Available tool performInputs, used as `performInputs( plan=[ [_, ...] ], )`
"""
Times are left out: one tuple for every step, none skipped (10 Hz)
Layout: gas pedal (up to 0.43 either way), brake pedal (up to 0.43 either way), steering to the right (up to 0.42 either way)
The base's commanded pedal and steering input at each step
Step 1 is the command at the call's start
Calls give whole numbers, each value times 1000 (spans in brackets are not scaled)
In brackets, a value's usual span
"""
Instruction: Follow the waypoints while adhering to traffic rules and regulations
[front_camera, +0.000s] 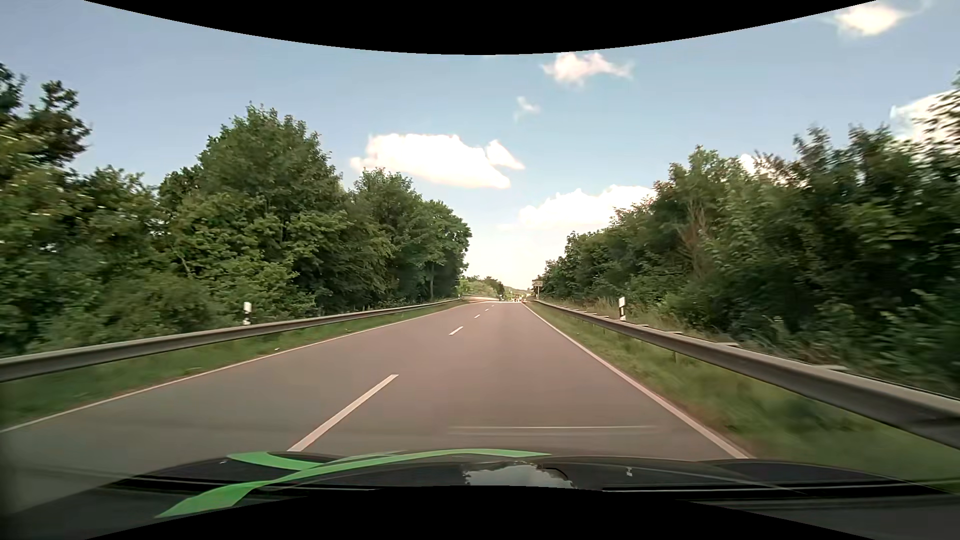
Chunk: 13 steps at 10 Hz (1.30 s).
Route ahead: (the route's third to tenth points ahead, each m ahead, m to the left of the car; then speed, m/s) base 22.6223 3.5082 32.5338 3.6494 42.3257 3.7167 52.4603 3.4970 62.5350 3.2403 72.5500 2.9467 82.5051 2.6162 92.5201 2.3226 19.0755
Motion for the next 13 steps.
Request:
performInputs(
  plan=[
    [79, 0, 0],
    [79, 0, 0],
    [87, 0, -1],
    [118, 0, 0],
    [150, 0, -1],
    [177, 0, 0],
    [177, 0, -1],
    [177, 0, -1],
    [177, 0, -1],
    [177, 0, -1],
    [157, 0, -1],
    [138, 0, -1],
    [138, 0, -1]
  ],
)
